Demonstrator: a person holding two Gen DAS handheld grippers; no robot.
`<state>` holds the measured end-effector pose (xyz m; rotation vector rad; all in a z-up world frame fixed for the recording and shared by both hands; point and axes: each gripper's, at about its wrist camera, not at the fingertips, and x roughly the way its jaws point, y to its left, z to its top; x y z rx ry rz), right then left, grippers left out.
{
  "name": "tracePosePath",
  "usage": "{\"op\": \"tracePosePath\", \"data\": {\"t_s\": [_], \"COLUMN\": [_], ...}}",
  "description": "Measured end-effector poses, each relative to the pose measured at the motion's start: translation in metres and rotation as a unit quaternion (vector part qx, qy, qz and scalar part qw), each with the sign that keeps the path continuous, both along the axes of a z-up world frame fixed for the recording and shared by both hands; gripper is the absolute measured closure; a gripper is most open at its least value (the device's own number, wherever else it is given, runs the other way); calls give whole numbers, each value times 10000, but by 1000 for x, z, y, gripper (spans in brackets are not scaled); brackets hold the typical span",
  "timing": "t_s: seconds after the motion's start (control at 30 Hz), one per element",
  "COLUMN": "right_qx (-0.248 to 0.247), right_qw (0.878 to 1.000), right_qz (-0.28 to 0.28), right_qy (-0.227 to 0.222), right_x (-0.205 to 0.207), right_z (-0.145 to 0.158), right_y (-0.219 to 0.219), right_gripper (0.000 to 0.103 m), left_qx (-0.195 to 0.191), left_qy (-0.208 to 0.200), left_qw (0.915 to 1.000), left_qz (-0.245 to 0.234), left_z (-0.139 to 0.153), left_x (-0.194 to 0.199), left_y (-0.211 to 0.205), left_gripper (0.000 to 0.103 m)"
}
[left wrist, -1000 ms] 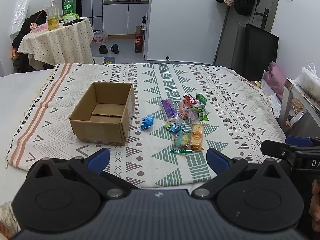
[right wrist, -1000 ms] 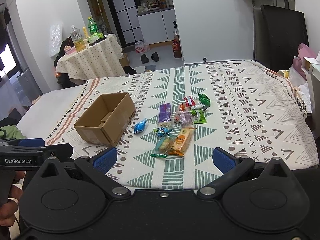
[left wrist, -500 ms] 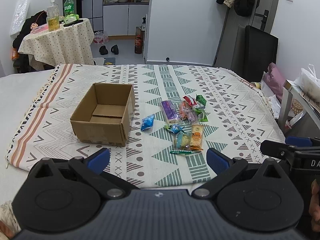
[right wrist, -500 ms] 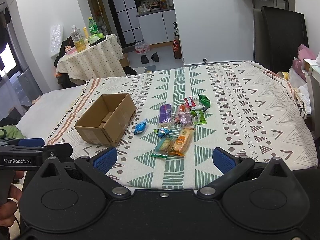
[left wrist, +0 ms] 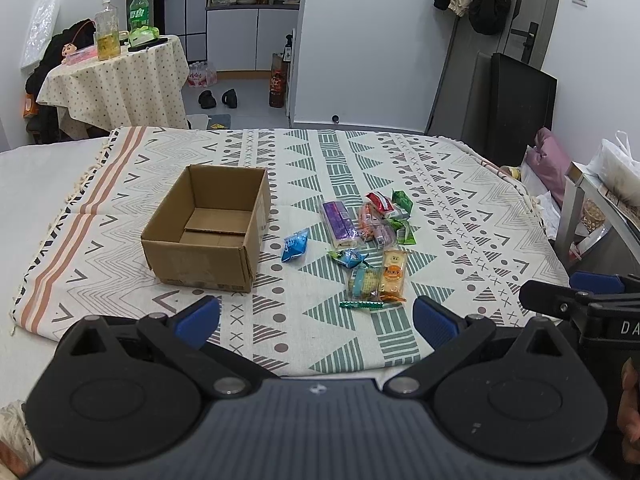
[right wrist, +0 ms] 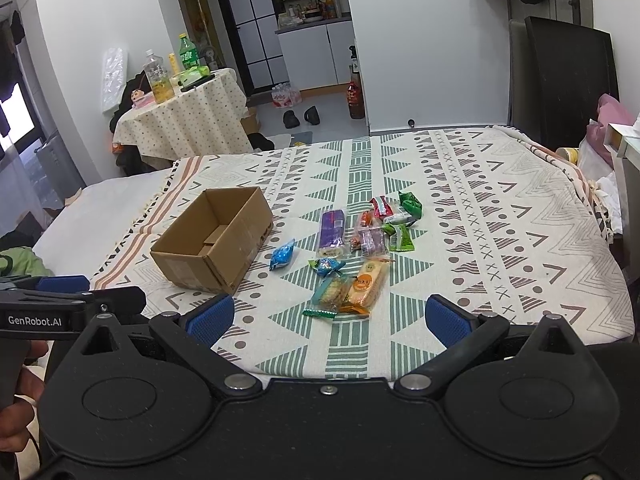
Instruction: Organize snacks
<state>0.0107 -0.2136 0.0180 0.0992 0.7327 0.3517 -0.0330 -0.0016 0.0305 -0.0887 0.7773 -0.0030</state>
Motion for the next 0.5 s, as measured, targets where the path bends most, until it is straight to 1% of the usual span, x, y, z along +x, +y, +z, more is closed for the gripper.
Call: {"op": "tracePosePath", "data": {"t_s": [0.3, 0.5], "right_qx": [-150, -98], "right_qw": [9998, 10000], "right_qz": [84, -11], "right_qy": [-33, 1], "right_x": [5, 15], "right_z": [-1, -3], "right_y": [8, 7], "right_gripper": [0, 0], "left_qx": [-26, -56], "left_qy": [38, 59], "left_qw": [10000, 9999], "left_qz": [48, 87], "left_z": [-1, -3], "left_x": [2, 9], "left_y": [6, 8], "left_gripper": [1, 1]}}
